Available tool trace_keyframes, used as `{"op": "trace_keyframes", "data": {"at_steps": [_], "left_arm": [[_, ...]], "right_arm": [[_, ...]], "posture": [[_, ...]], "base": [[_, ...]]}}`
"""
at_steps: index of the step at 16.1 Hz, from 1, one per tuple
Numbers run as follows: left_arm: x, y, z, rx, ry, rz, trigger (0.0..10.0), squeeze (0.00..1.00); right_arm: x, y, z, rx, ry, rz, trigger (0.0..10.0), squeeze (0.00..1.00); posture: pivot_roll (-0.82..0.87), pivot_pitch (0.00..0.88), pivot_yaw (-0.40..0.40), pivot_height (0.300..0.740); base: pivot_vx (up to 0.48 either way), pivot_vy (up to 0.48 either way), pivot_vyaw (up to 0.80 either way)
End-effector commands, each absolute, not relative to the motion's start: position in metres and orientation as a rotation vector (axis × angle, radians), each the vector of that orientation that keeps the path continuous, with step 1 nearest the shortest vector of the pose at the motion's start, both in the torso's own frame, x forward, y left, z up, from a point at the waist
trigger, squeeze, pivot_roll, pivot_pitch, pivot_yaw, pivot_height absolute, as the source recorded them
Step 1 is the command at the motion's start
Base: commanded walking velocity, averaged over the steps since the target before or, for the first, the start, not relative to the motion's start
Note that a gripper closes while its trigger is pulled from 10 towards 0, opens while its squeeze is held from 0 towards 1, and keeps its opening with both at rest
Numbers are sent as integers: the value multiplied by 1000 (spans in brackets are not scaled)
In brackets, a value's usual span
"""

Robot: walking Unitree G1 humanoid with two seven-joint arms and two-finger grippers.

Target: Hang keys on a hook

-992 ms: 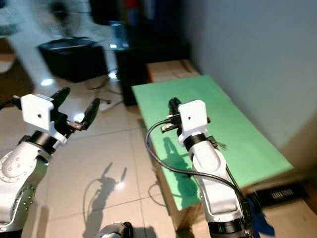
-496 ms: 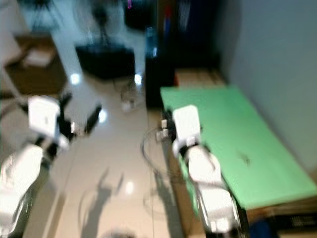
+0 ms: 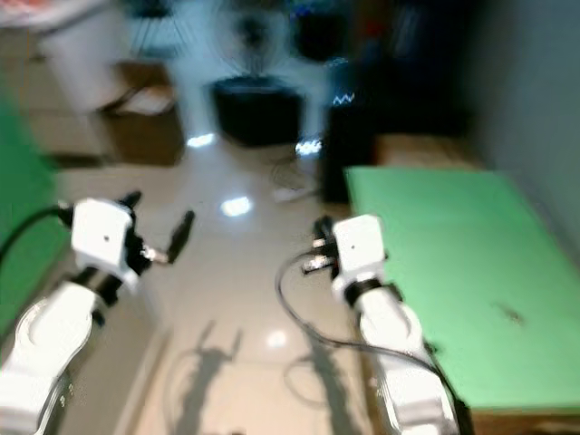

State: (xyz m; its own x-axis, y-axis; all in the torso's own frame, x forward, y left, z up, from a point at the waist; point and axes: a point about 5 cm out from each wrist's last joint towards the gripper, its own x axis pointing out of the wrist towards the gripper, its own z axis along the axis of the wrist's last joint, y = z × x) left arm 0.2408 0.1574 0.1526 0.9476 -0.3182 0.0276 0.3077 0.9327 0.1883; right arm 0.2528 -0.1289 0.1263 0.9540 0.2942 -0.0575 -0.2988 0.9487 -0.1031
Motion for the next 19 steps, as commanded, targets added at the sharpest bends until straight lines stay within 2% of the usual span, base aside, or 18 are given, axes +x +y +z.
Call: {"op": "trace_keyframes", "data": {"at_steps": [1,4,7,17,19], "left_arm": [[240,158,156,182,-70,-336,10000,0],[238,158,150,92,-29,-311,10000,0],[230,159,139,126,-4,-308,10000,0],[222,163,141,148,-15,-250,10000,0],[225,167,141,140,2,-211,10000,0]], "right_arm": [[254,-124,130,-96,24,330,10000,0],[249,-125,122,-92,53,350,10000,0],[246,-129,117,-100,74,354,10000,0],[253,-117,112,-94,90,418,10000,0],[254,-117,112,-91,88,418,10000,0]], "posture": [[8,0,32,740],[16,0,28,740],[19,0,16,740],[57,0,-26,740],[62,0,-24,740]], "base": [[0,0,800],[0,0,800],[0,0,800],[0,-476,800],[0,0,800]]}}
